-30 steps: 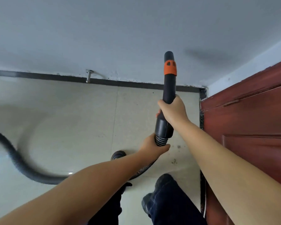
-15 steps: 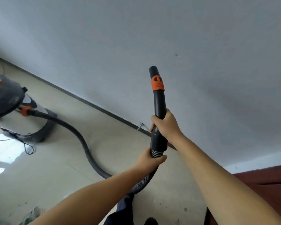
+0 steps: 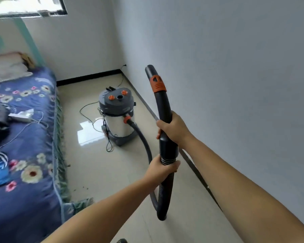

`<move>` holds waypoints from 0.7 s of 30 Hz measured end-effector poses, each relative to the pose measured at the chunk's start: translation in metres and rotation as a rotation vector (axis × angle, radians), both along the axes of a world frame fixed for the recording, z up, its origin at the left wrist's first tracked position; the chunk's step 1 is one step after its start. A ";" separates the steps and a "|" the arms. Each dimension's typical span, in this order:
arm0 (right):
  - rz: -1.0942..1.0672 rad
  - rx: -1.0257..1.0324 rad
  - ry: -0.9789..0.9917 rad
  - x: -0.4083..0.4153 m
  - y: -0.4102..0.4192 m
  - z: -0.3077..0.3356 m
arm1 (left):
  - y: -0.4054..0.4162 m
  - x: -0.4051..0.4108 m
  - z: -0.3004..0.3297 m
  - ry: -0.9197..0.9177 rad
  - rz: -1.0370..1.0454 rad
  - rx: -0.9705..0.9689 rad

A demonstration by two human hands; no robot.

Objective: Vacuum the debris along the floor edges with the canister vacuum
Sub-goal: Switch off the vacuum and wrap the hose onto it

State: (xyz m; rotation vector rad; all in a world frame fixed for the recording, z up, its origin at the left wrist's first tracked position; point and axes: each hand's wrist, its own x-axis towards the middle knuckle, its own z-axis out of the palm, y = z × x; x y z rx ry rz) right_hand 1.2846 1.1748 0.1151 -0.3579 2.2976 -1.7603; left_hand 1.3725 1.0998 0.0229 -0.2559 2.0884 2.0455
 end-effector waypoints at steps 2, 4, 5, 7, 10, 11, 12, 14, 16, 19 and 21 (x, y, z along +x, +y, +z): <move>0.062 -0.018 0.013 -0.014 -0.044 0.005 | -0.039 -0.012 0.007 0.020 0.042 0.006; 0.098 -0.021 0.023 -0.029 -0.086 0.010 | -0.077 -0.026 0.013 0.034 0.072 0.017; 0.109 -0.020 0.027 -0.037 -0.106 0.012 | -0.096 -0.033 0.016 0.039 0.087 0.018; 0.123 -0.015 0.046 -0.054 -0.142 0.018 | -0.133 -0.050 0.021 0.054 0.097 0.011; 0.149 -0.035 0.071 -0.081 -0.187 0.026 | -0.177 -0.078 0.027 0.058 0.101 0.017; 0.158 -0.044 0.074 -0.090 -0.199 0.027 | -0.188 -0.088 0.029 0.060 0.106 0.019; 0.166 -0.047 0.073 -0.100 -0.209 0.027 | -0.196 -0.098 0.029 0.061 0.108 0.016; 0.172 -0.041 0.066 -0.121 -0.223 0.025 | -0.210 -0.119 0.027 0.054 0.113 0.004; 0.156 -0.042 0.056 -0.144 -0.233 0.021 | -0.218 -0.141 0.023 0.043 0.123 0.003; 0.138 -0.062 0.019 -0.188 -0.240 0.014 | -0.227 -0.184 0.018 0.035 0.122 0.007; 0.154 -0.070 0.009 -0.222 -0.246 0.012 | -0.234 -0.217 0.017 0.052 0.122 -0.004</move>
